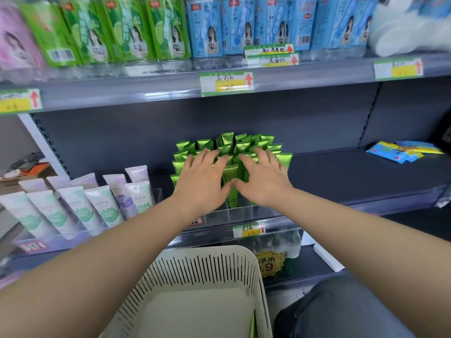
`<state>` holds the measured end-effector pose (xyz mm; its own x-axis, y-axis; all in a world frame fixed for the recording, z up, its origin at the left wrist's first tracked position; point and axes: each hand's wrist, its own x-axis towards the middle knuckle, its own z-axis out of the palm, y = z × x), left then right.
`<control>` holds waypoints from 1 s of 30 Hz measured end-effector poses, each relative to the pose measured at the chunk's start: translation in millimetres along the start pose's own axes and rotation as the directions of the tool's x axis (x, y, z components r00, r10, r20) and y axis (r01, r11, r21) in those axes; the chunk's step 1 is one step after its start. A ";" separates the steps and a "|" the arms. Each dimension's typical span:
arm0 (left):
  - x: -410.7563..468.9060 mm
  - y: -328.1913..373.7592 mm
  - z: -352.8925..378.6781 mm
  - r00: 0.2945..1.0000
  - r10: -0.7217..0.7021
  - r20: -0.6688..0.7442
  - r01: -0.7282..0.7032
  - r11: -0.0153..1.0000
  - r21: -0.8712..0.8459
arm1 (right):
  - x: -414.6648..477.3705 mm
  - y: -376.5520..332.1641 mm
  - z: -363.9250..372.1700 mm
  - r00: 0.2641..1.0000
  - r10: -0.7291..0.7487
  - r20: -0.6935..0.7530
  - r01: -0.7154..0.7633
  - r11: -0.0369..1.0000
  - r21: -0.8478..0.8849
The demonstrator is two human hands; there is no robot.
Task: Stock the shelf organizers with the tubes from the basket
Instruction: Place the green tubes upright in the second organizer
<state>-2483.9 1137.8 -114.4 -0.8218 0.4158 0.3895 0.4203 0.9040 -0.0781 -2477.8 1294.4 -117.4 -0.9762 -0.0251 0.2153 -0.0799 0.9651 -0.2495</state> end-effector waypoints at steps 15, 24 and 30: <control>-93.1 6.5 0.4 0.993 -0.100 0.059 0.102 0.994 -0.036 | -79.5 -22.5 19.4 0.977 -0.200 0.076 0.206 0.974 -0.092; -150.0 11.7 30.7 0.967 -0.167 0.192 0.204 0.960 -0.194 | -116.6 -30.3 54.3 0.916 -0.318 0.245 0.342 0.938 -0.060; -183.1 18.4 67.1 0.919 -0.204 0.338 0.299 0.919 -0.256 | -136.1 -27.4 88.1 0.867 -0.294 0.402 0.342 0.938 -0.051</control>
<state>-2351.5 1085.0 -248.7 -0.9709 0.2308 0.0635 0.2393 0.9299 0.2793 -2360.5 1248.5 -223.0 -0.9040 -0.4103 -0.1198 -0.3983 0.9103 -0.1123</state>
